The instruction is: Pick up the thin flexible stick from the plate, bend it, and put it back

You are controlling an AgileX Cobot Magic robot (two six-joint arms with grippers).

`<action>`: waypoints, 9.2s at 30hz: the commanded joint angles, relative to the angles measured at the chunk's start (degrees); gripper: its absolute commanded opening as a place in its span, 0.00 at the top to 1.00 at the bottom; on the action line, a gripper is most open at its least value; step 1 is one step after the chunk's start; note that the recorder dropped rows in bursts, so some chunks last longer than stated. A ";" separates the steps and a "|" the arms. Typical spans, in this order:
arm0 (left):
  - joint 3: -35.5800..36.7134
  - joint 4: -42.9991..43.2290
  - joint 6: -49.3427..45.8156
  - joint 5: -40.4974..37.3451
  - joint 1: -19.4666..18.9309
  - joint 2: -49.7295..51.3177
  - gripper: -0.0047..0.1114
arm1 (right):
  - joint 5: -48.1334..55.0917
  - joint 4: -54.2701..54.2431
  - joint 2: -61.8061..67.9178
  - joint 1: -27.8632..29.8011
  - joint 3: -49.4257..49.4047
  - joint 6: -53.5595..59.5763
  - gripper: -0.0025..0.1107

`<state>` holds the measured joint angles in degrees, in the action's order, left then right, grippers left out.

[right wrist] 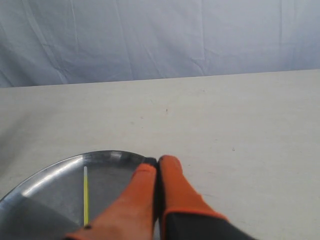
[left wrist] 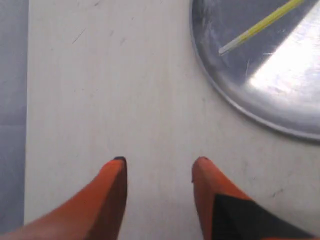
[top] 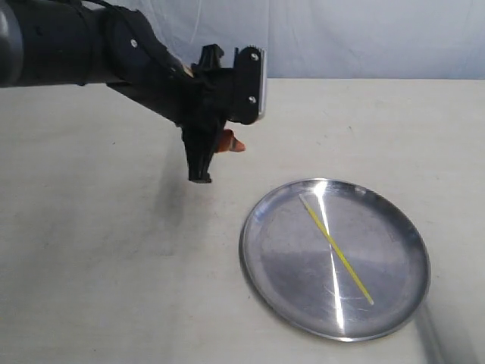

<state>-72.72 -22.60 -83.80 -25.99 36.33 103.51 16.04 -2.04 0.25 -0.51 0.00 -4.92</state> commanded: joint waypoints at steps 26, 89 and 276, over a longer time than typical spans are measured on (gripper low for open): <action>-11.83 -5.75 71.44 -13.16 0.94 4.01 0.54 | -0.28 0.32 -0.25 -0.14 0.00 0.18 0.96; 6.69 13.05 81.95 -17.31 -5.49 -13.57 0.79 | 23.67 -6.34 94.32 -17.44 45.15 13.69 0.52; 6.69 -37.26 53.21 -10.03 -5.39 -19.51 0.96 | 4.47 -81.30 74.77 -26.54 45.15 54.21 0.98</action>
<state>-66.33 -62.87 -30.11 -31.82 30.84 84.27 27.26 -78.65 75.36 -27.54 44.53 49.19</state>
